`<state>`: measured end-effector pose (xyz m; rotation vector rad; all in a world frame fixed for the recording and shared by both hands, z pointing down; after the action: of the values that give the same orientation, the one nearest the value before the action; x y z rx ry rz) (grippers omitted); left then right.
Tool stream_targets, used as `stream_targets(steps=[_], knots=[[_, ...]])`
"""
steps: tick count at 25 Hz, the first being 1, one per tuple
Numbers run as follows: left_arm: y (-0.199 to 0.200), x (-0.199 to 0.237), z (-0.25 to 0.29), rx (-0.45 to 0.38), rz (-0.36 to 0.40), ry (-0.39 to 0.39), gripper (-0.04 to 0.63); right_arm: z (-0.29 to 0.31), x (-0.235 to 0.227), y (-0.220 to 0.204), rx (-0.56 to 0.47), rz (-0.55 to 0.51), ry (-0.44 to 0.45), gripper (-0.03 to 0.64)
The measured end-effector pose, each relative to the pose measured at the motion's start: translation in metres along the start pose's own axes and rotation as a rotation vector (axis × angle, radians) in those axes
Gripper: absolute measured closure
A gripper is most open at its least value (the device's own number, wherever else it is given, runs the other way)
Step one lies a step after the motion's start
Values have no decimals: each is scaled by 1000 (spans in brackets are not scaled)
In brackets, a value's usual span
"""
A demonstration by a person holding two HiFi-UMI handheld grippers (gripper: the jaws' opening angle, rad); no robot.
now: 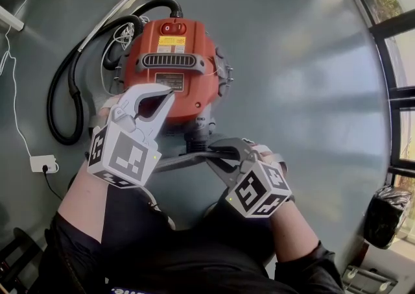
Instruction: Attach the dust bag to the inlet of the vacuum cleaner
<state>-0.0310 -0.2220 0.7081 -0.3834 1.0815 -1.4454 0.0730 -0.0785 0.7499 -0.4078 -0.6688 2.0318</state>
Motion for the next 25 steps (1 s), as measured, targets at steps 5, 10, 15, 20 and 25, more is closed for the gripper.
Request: stream_targets(steps=[5,10,15,20,25], knots=[[0,-1,-1,-5,1,9,583,2,-2,2,1,24,1,548],[0,-1,0,-3,-5,10,583,-2,-3,-15,-56,152,-42,548],[0,-2,-1,-7,-1,14,584,2,-3,-7,-41,121,-42,541],[-1,-3,-1,-9,4,28,584,3,-3,-4,-37,174,-59,540],[-1,-3,-2,-8,-2,35,584,1,-5,-14,-74,270,-86,532]])
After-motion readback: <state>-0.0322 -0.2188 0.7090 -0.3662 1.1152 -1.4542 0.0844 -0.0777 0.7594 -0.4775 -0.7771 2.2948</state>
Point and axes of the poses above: the fingertips, and each gripper's own axes: z forward along the fingers, x to its left, y out of its top, the point moved 7 cm from there along -z, backward along the fingers, and after that the axes turned 4 degrees about y, right-handed, at the moved point
